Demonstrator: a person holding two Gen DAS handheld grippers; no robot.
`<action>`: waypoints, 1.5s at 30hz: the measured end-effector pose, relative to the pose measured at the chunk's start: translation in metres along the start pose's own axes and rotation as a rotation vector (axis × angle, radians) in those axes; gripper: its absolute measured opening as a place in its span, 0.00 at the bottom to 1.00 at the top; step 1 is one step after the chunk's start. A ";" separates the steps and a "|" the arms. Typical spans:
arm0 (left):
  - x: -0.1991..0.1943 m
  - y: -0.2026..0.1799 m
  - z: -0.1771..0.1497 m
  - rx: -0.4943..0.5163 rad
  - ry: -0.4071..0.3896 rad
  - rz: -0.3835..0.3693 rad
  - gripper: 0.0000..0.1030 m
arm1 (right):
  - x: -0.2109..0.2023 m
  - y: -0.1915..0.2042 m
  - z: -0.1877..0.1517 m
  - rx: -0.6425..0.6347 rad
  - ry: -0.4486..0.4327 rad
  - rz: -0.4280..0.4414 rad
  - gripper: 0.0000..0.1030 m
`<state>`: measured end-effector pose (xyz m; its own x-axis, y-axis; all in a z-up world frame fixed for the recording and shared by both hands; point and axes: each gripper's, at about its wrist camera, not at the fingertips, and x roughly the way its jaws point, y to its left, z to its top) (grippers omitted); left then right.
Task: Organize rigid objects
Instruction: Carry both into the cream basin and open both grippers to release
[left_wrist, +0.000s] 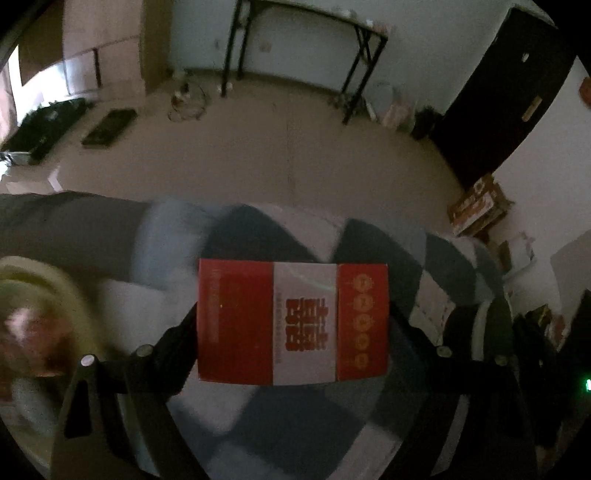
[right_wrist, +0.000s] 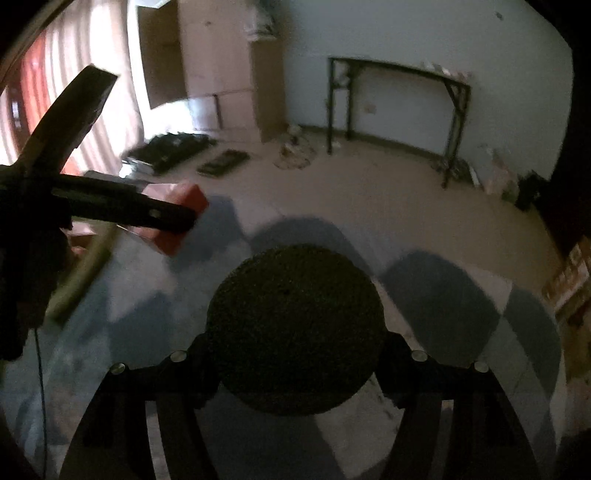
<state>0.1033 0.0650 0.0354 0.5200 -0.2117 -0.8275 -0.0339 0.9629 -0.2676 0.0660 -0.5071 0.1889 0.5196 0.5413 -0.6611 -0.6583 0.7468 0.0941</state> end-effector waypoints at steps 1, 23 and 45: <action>-0.022 0.018 -0.001 0.007 -0.004 0.010 0.88 | -0.004 0.012 0.007 -0.019 -0.012 0.022 0.65; -0.083 0.218 -0.132 -0.047 0.016 0.236 0.88 | 0.184 0.357 0.174 -0.395 0.215 0.485 0.65; -0.055 0.240 -0.133 -0.042 -0.003 0.247 0.96 | 0.237 0.413 0.157 -0.412 0.274 0.404 0.91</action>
<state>-0.0466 0.2852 -0.0493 0.4943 0.0295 -0.8688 -0.1956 0.9776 -0.0781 0.0028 -0.0094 0.1878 0.0646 0.5897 -0.8050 -0.9569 0.2654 0.1176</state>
